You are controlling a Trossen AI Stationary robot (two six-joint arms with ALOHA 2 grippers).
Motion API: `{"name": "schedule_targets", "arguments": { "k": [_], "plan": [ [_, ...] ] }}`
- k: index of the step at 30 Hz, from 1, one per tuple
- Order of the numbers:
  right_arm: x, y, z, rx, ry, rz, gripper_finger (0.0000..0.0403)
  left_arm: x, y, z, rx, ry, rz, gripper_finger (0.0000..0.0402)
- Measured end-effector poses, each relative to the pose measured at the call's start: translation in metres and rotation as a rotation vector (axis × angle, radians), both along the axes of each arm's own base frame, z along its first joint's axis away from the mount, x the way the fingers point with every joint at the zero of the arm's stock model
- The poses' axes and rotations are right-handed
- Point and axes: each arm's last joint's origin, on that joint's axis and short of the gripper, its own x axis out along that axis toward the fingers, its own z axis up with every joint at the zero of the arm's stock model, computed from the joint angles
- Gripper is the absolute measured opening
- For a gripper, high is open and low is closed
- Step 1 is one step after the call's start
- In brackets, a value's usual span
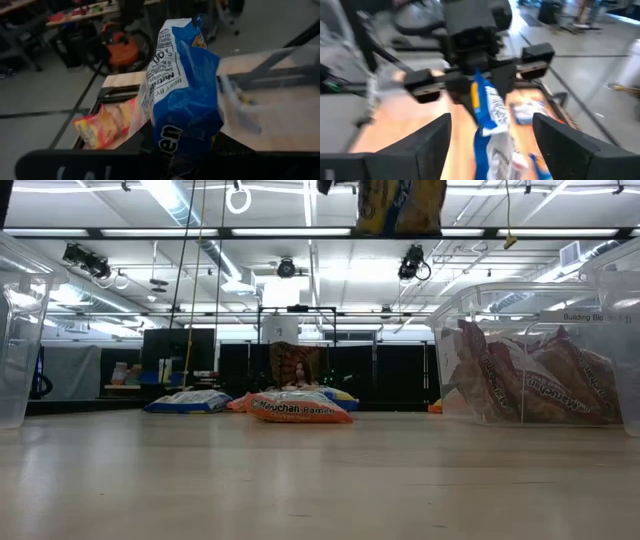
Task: Sort Maruchan noodles
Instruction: Adjust the blue noodle packs in container
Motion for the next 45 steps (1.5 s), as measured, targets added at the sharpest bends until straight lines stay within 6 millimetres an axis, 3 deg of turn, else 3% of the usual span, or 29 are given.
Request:
{"name": "schedule_targets", "arguments": {
  "k": [5,9,13,20,25,32,38,45],
  "plan": [
    [0.015,-0.003,-0.014,-0.089,0.109,-0.075,0.0285,0.000,0.005,-0.001,0.015,0.009,0.037,0.0070],
    [0.024,-0.005,-0.019,-0.099,0.122,-0.081,0.0246,0.000,0.008,-0.001,0.018,0.015,0.043,0.0071],
    [0.028,-0.006,-0.018,-0.084,0.099,-0.092,0.0176,-0.001,0.010,-0.001,0.018,0.013,0.046,0.0071],
    [0.029,-0.009,-0.018,-0.051,0.092,-0.115,0.0021,0.000,0.011,0.000,0.033,-0.001,0.049,0.0071],
    [0.028,-0.009,-0.017,-0.054,0.087,-0.114,0.0017,-0.003,0.011,0.005,0.034,-0.022,0.049,0.0097],
    [0.026,-0.009,-0.018,-0.057,0.096,-0.113,0.0011,-0.016,0.008,0.021,0.036,-0.057,0.048,0.0221],
    [0.004,0.000,-0.010,-0.016,0.090,-0.030,0.0011,-0.058,0.003,0.046,0.051,-0.002,0.086,0.0303],
    [-0.046,0.034,0.001,0.234,0.091,0.216,0.0011,-0.109,0.004,0.065,-0.143,0.039,0.220,0.0308]
  ]
}}
